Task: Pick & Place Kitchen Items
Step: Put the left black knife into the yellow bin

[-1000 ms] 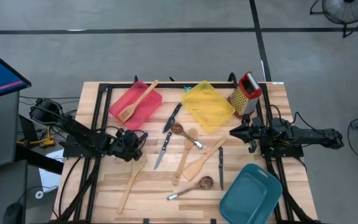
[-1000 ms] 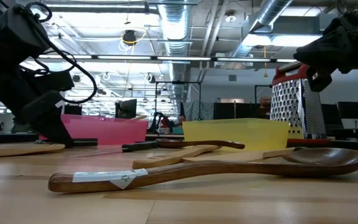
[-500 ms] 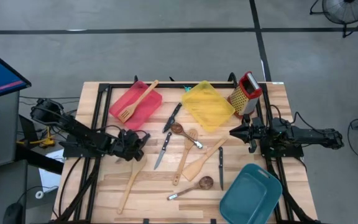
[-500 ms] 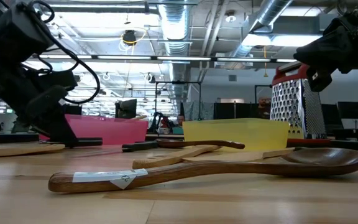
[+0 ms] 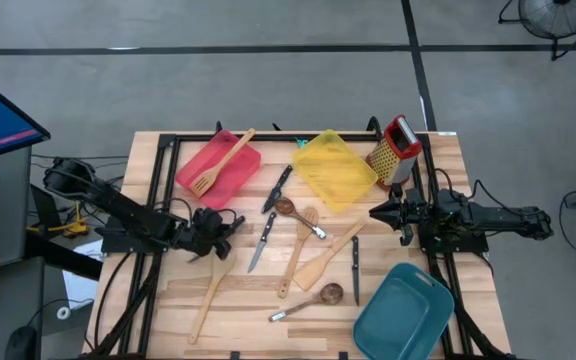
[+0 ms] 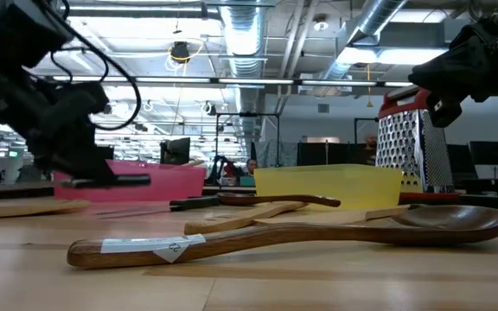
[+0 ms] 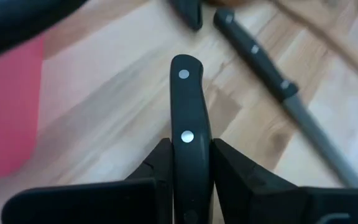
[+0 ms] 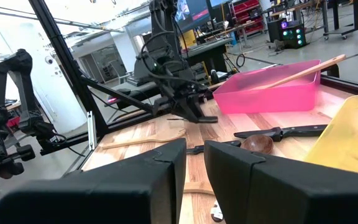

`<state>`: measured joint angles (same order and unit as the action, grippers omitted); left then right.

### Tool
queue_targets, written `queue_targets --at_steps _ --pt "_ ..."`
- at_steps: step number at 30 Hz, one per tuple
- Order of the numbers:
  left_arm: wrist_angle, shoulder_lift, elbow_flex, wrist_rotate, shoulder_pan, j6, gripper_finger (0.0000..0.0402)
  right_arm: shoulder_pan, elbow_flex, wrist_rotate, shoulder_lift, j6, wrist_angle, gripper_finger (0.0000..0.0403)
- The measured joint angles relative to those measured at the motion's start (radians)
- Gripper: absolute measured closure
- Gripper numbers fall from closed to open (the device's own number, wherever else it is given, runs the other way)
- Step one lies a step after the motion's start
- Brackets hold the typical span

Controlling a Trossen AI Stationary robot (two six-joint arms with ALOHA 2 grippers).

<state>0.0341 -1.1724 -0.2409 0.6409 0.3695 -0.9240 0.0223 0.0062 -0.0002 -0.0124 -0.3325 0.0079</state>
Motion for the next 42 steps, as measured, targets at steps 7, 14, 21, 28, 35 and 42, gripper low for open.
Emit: queue_targets --at_steps 7,14,21,28,35,42 --pt "0.028 0.128 0.0 0.014 0.0 0.024 0.0345 0.0 0.0 0.0 0.0 0.0 0.0 0.0331" --pt "0.161 0.261 -0.001 0.006 -0.001 0.113 0.0344 0.0 0.0 0.0 0.0 0.0 0.0 0.0331" --pt "0.329 0.353 -0.002 -0.05 -0.012 0.204 0.0344 0.0 0.0 0.0 0.0 0.0 0.0 0.0331" --pt "0.521 0.398 -0.002 -0.221 -0.069 0.266 0.0344 0.0 0.0 0.0 0.0 0.0 0.0 0.0331" --pt "0.645 0.4 -0.002 -0.424 -0.146 0.278 0.0343 0.0 0.0 0.0 0.0 0.0 0.0 0.0331" --pt "0.798 0.4 -0.002 -0.587 -0.214 0.276 0.0343 0.0 0.0 0.0 0.0 0.0 0.0 0.0331"
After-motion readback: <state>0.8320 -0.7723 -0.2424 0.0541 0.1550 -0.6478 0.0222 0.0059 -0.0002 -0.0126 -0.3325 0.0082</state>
